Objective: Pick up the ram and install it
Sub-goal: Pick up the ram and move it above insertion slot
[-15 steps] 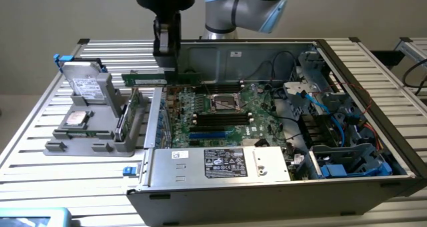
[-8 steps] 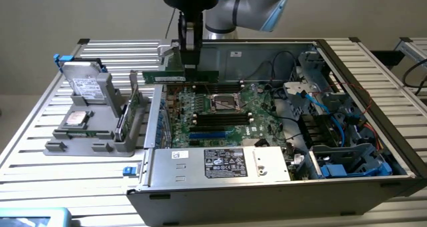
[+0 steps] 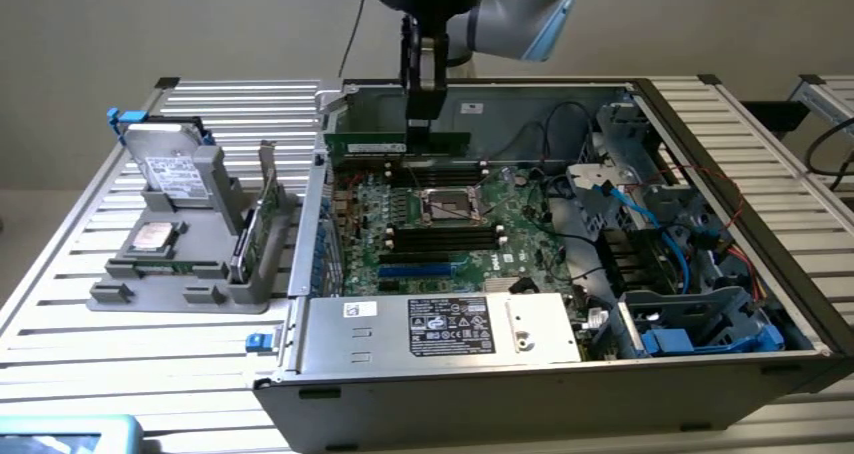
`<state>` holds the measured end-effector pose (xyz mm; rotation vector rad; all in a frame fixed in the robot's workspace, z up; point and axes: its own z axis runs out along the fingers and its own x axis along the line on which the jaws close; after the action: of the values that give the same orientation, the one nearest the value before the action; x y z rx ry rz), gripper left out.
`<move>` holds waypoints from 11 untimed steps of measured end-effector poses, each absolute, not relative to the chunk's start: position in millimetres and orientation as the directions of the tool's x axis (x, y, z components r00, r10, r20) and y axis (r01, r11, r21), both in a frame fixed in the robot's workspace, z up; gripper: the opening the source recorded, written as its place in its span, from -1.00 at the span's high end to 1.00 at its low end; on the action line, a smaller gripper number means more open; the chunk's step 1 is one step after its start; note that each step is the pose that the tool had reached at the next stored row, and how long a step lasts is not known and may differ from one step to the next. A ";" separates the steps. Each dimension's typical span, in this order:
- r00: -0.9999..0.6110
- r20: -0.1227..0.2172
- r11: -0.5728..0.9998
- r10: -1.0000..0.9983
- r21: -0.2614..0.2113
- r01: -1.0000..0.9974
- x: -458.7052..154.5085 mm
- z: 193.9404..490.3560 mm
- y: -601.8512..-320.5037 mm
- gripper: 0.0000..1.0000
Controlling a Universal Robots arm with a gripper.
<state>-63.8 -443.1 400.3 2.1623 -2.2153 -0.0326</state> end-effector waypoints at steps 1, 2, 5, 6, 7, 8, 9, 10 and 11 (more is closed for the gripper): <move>-0.024 0.018 0.025 -1.000 0.047 -0.999 -60.5 399.9 -440.6 0.75; -0.024 0.019 0.025 -1.000 0.047 -0.999 -57.4 399.6 -438.3 0.75; -0.024 0.019 0.025 -1.000 0.047 -0.999 -48.9 398.7 -432.7 0.75; -0.024 0.019 0.025 -1.000 0.047 -0.999 -45.9 398.4 -431.2 0.75; -0.024 0.019 0.025 -1.000 0.047 -0.999 -43.2 398.3 -430.0 0.75; -0.024 0.019 0.025 -1.000 0.046 -0.999 -40.6 398.0 -428.9 0.75; -0.024 0.019 0.025 -1.000 0.046 -0.999 -38.2 397.7 -427.7 0.75; -0.024 0.019 0.025 -1.000 0.045 -0.999 -35.8 397.4 -426.5 0.75; -0.024 0.018 0.025 -1.000 0.045 -0.999 -33.1 396.7 -424.8 0.75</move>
<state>-33.1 -424.8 396.7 2.1628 -2.2161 -0.0302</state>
